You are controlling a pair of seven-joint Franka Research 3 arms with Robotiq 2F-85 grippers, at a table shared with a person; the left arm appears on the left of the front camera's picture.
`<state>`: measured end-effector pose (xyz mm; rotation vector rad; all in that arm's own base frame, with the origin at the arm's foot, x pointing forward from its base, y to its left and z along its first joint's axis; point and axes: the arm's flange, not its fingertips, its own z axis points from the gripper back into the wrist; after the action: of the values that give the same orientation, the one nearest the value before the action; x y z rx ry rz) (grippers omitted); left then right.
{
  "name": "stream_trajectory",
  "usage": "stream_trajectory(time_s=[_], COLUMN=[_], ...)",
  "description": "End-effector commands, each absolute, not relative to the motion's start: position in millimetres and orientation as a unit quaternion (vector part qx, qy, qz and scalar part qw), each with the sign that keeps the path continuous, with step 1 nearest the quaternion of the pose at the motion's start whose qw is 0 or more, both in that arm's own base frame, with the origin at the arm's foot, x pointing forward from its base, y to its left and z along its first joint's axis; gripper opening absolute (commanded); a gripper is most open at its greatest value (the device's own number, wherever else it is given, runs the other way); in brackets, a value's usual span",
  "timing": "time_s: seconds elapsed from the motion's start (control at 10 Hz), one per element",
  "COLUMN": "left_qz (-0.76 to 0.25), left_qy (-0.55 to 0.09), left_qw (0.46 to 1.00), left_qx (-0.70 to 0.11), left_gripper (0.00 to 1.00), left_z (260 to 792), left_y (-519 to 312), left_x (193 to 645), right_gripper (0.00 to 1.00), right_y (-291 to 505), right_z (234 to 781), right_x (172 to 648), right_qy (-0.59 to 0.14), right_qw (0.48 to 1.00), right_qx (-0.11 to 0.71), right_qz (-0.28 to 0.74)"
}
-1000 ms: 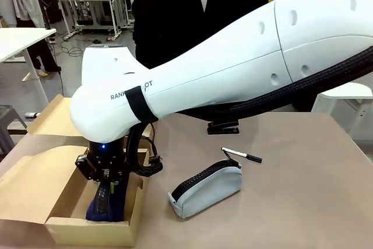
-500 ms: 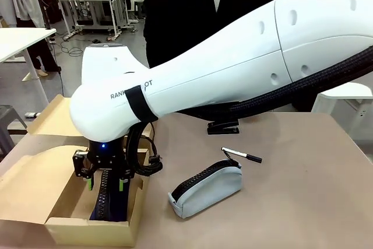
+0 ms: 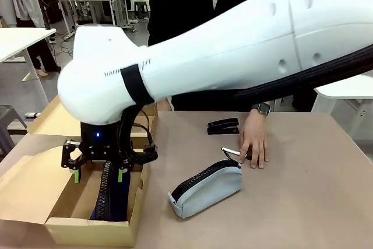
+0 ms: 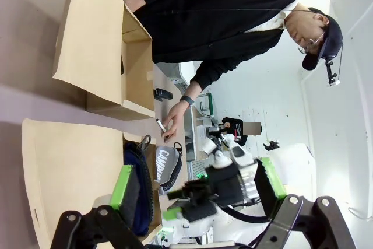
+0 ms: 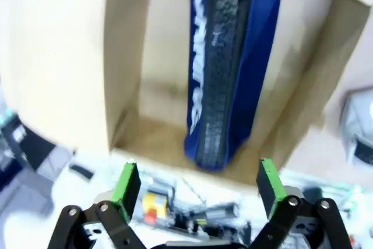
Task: Place items inside the box.
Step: Pick up a Pencil pouch or Stapler and place it inside the Mailer Box closest to the robot.
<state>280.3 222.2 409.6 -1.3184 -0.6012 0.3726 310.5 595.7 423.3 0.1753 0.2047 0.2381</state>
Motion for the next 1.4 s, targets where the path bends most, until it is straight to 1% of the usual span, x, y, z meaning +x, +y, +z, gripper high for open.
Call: stream_trajectory(time_s=[0.0, 0.1, 0.2, 0.3, 0.5, 0.7, 0.8, 0.9, 1.1, 1.2, 1.3], left_qz=[0.162, 0.162, 0.162, 0.162, 0.162, 0.162, 0.162, 0.162, 0.162, 0.162, 0.162], left_qy=[-0.280, -0.280, -0.280, -0.280, -0.280, -0.280, -0.280, -0.280, -0.280, -0.280, -0.280], left_qw=[0.729, 0.729, 0.729, 0.729, 0.729, 0.729, 0.729, 0.729, 0.729, 0.729, 0.729], left_qx=[-0.603, -0.603, -0.603, -0.603, -0.603, -0.603, -0.603, -0.603, -0.603, -0.603, -0.603], left_gripper=[1.00, 1.00, 1.00, 1.00, 1.00, 1.00, 1.00, 1.00, 1.00, 1.00, 1.00], left_z=[409, 409, 409, 409, 409, 409, 409, 409, 409, 409, 409], left_y=[220, 220, 220, 220, 220, 220, 220, 220, 220, 220, 220], left_x=[278, 278, 278, 278, 278, 278, 278, 278, 278, 278, 278], right_gripper=[1.00, 1.00, 1.00, 1.00, 1.00, 1.00, 1.00, 1.00, 1.00, 1.00, 1.00], right_y=[582, 586, 593, 584, 580, 577, 566, 531, 407, 368, 327], right_z=[468, 476, 473, 472, 481, 484, 490, 505, 538, 541, 539], right_x=[284, 273, 273, 269, 259, 257, 252, 246, 237, 230, 225], right_qy=[0.157, 0.153, 0.154, 0.149, 0.165, 0.171, 0.189, 0.211, 0.173, 0.160, 0.148], right_qw=[0.968, 0.967, 0.968, 0.970, 0.966, 0.961, 0.949, 0.928, 0.957, 0.955, 0.955], right_qx=[0.043, 0.016, -0.004, 0.046, -0.004, -0.004, -0.004, 0.018, 0.121, 0.166, 0.209], right_qz=[0.192, 0.205, 0.198, 0.186, 0.198, 0.219, 0.254, 0.305, 0.200, 0.187, 0.149])
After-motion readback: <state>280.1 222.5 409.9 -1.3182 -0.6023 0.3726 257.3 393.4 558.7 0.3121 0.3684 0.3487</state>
